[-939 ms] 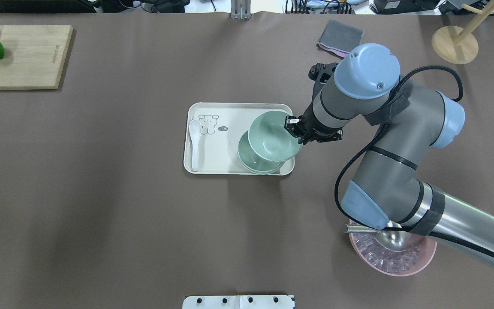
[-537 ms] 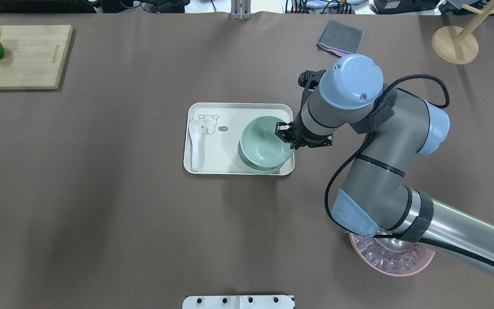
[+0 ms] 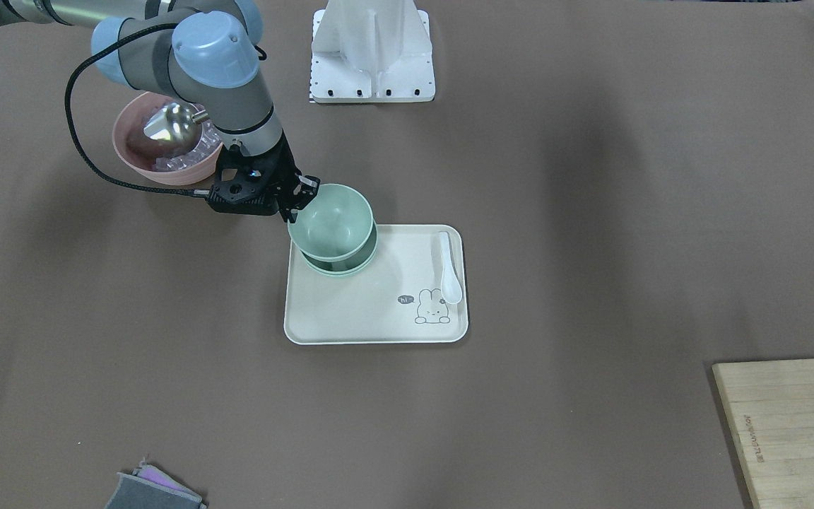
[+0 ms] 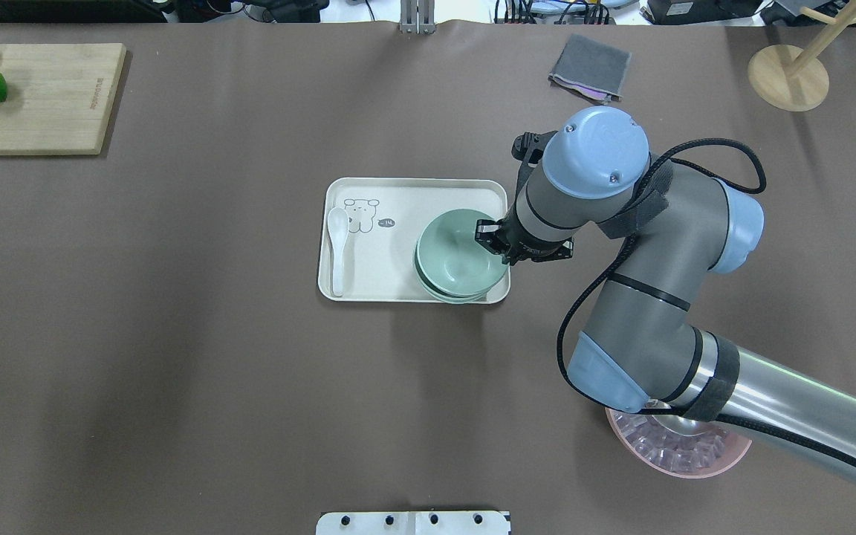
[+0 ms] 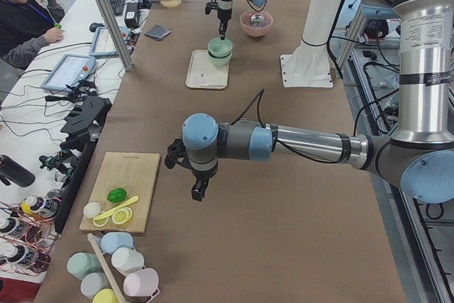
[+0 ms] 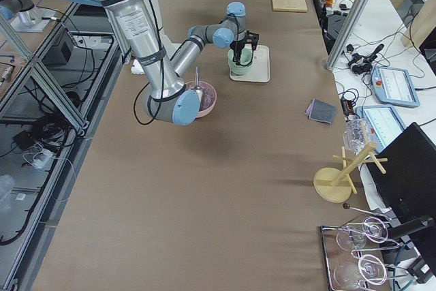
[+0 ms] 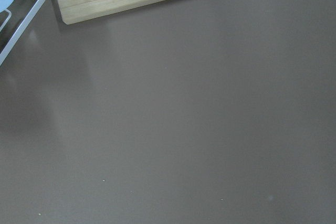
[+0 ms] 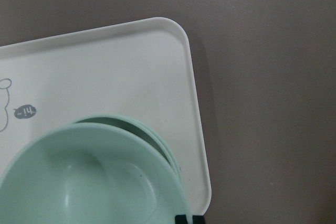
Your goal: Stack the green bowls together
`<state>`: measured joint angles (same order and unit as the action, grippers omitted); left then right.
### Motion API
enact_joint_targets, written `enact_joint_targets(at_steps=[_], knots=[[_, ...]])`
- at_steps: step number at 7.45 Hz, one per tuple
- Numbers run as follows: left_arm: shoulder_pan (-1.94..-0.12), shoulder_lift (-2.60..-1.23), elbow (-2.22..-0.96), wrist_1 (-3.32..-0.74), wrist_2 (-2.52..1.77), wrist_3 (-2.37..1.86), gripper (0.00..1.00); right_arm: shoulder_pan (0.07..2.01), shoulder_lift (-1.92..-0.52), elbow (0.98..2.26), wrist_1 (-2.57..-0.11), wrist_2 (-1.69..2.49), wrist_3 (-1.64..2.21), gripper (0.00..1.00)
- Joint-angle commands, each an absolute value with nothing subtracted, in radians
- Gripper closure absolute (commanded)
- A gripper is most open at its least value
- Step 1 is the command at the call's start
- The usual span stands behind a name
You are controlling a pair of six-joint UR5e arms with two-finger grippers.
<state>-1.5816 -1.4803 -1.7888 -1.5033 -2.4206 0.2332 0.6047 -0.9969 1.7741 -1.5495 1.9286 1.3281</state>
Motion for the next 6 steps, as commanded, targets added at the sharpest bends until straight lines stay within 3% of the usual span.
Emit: enact_joint_targets(at_steps=[1, 6], knots=[[-1.582, -1.479, -1.789, -1.503, -2.421, 0.233, 0.02, 0.598, -0.996, 1.766, -1.546, 1.928, 1.327, 1.00], [-1.582, -1.480, -1.781, -1.505, -2.421, 0.233, 0.02, 0.597, -0.980, 1.752, -1.543, 1.928, 1.325, 1.00]])
